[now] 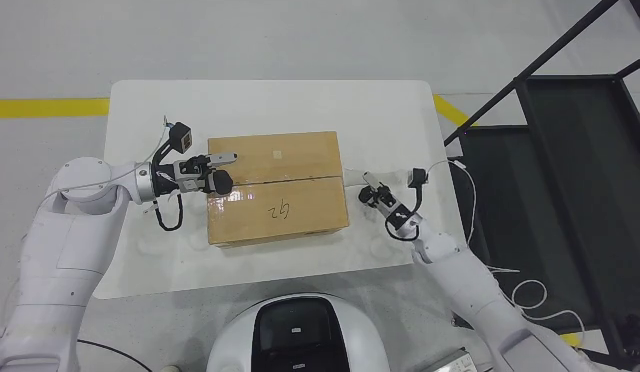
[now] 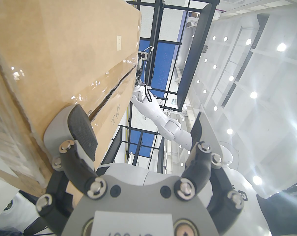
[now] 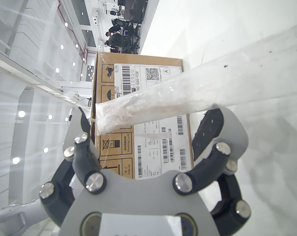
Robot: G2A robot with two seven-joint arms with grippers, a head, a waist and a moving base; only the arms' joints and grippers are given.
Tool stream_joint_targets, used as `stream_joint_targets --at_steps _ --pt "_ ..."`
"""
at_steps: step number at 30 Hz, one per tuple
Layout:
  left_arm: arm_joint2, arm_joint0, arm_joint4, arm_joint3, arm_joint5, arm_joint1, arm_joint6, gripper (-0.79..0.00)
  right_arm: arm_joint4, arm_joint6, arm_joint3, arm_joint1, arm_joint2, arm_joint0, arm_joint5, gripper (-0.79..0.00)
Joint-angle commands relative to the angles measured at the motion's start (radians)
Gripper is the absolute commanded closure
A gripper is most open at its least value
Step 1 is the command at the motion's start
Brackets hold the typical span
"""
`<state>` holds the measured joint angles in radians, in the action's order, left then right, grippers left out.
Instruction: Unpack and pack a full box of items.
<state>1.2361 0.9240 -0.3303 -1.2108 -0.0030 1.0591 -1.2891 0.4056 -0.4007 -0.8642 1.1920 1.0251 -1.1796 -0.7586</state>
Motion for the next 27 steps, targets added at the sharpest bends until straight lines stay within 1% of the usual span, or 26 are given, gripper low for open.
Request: stream_joint_targets --at_steps 1,7,11,12,13,14,15,24,27 --pt "0.000 0.000 0.000 0.000 0.000 0.000 0.000 -0.785 0.024 -0.015 0.007 0.005 -0.002 0.003 -0.007 -0.785" --pt "0.000 0.000 0.000 0.000 0.000 0.000 0.000 -0.785 0.096 0.010 0.060 0.023 0.008 0.029 -0.020 -0.785" --pt "0.000 0.000 0.000 0.000 0.000 0.000 0.000 -0.785 0.124 0.000 0.087 0.031 0.016 0.038 -0.043 -0.785" --pt "0.000 0.000 0.000 0.000 0.000 0.000 0.000 -0.785 0.134 -0.003 0.092 0.032 0.020 0.038 -0.051 -0.748" --pt "0.000 0.000 0.000 0.000 0.000 0.000 0.000 -0.785 0.139 -0.004 0.099 0.032 0.026 0.039 -0.059 -0.363" --pt "0.000 0.000 0.000 0.000 0.000 0.000 0.000 -0.785 0.143 -0.005 0.105 0.033 0.030 0.040 -0.064 -0.172" --pt "0.000 0.000 0.000 0.000 0.000 0.000 0.000 -0.785 0.146 -0.008 0.111 0.034 0.034 0.041 -0.069 0.000" --pt "0.000 0.000 0.000 0.000 0.000 0.000 0.000 -0.785 0.133 0.005 0.142 0.043 0.059 0.057 -0.143 0.000" --pt "0.000 0.000 0.000 0.000 0.000 0.000 0.000 -0.785 0.124 0.020 0.138 0.043 0.074 0.055 -0.185 0.000"
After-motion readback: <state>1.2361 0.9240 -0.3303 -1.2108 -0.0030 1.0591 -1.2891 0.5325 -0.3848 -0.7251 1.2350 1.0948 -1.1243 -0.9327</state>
